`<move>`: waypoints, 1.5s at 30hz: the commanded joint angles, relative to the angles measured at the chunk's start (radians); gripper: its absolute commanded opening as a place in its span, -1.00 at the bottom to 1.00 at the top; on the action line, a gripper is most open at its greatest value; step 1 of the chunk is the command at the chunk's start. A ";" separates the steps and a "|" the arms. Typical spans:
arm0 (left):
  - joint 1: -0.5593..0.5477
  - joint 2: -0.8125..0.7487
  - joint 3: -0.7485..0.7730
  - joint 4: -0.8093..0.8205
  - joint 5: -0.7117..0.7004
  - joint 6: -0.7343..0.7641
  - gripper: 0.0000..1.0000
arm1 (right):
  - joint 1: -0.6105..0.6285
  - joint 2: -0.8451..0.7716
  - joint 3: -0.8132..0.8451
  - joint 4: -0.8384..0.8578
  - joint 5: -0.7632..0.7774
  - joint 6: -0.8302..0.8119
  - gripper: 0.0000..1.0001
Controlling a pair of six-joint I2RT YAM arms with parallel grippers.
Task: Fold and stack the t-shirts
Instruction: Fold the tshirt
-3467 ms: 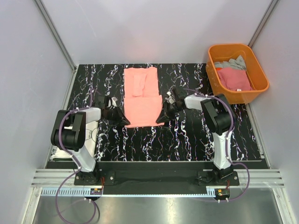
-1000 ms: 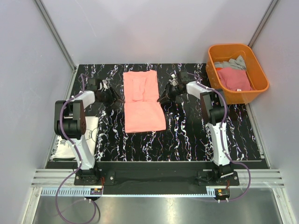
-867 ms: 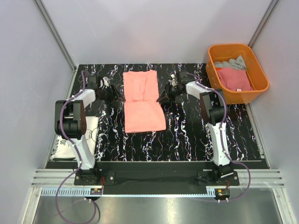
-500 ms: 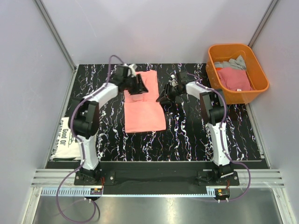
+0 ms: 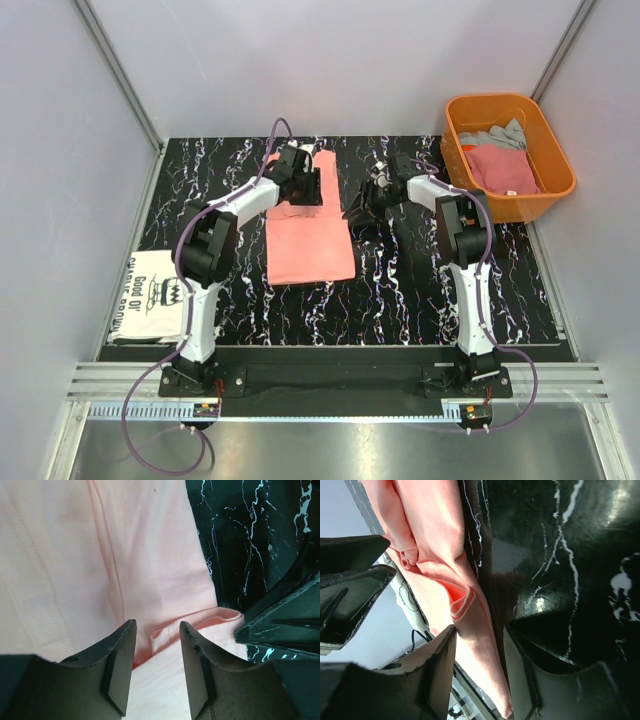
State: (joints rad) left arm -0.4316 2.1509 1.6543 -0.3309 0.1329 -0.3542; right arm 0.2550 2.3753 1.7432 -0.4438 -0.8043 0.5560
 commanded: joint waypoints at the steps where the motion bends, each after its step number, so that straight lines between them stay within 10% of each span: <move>1: -0.004 -0.006 0.047 -0.013 -0.003 0.069 -0.12 | -0.005 -0.062 -0.011 -0.016 0.013 -0.034 0.00; 24: -0.013 0.070 0.093 -0.086 0.048 0.087 -0.39 | -0.005 -0.045 0.045 -0.016 -0.004 -0.007 0.00; 30: -0.013 0.061 0.101 -0.092 0.021 0.086 -1.00 | -0.005 -0.037 0.042 -0.015 -0.012 -0.010 0.10; 45: -0.012 -0.063 0.012 -0.126 -0.076 0.070 -1.00 | -0.005 -0.037 0.050 -0.015 -0.013 -0.013 0.11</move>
State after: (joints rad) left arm -0.4423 2.1582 1.6737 -0.4568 0.1020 -0.2863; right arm 0.2485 2.3703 1.7561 -0.4610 -0.8062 0.5495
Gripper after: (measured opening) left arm 0.009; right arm 0.567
